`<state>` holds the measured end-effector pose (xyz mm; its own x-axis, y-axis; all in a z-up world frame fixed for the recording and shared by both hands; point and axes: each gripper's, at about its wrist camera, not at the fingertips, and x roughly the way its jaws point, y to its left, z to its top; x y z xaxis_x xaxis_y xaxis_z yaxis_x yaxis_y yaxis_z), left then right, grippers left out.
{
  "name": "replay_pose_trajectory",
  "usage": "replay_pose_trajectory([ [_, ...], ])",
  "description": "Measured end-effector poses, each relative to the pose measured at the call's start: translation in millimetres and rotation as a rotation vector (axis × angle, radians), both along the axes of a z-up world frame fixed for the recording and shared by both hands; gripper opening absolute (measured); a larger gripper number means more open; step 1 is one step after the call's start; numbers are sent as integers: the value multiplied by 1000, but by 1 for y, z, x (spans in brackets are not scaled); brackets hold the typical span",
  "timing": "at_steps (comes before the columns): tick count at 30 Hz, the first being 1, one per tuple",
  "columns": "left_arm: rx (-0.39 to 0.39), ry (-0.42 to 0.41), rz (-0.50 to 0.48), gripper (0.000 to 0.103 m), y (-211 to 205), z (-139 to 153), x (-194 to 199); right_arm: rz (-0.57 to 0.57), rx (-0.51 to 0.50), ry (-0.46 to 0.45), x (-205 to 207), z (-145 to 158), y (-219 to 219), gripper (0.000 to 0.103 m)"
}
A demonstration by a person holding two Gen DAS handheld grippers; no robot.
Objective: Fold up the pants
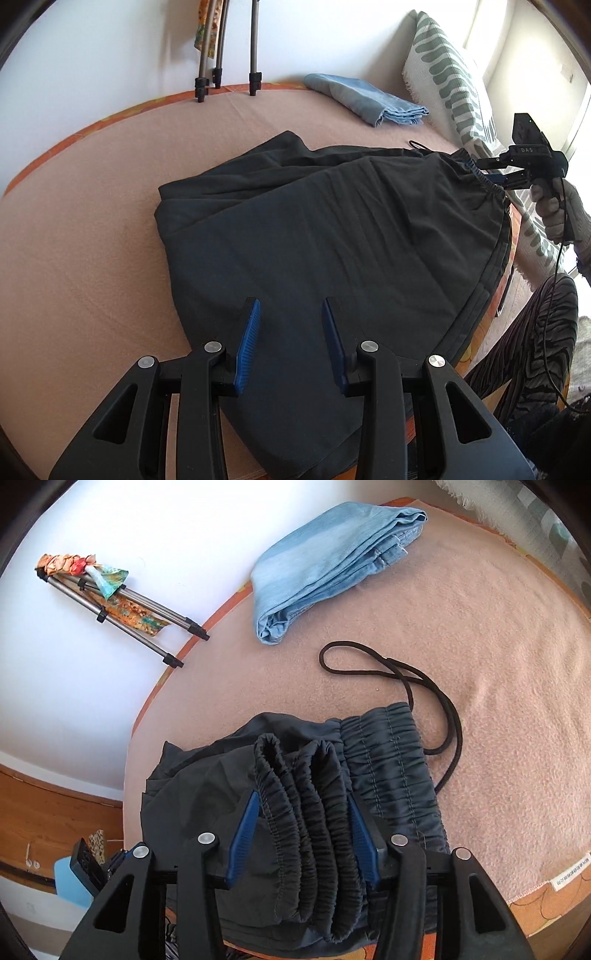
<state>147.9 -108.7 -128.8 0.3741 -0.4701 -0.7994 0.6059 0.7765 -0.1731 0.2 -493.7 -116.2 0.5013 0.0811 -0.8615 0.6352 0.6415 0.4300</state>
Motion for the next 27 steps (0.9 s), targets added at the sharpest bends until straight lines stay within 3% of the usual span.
replay_pose_trajectory([
  [3,-5,13,-5,33,0,-10,0,68,-131,72,3,7,27,55],
  [7,-15,11,6,33,2,-15,-1,156,-307,233,16,-3,60,53],
  [9,-24,1,16,33,4,-13,-2,182,-371,303,19,-11,65,31],
  [12,-36,-13,23,33,8,-9,-4,164,-388,320,10,-9,58,19],
  [16,-22,-12,17,33,10,-11,-5,141,-352,320,-6,-3,45,24],
  [18,-27,-9,30,33,14,-11,-5,132,-380,349,-9,-2,46,37],
  [19,-35,-8,43,33,17,-11,-4,126,-396,358,-10,1,46,39],
  [23,-56,-14,73,33,28,-6,-6,135,-547,293,-1,26,68,45],
  [27,-46,-17,74,33,28,-4,-6,165,-628,240,21,40,90,46],
])
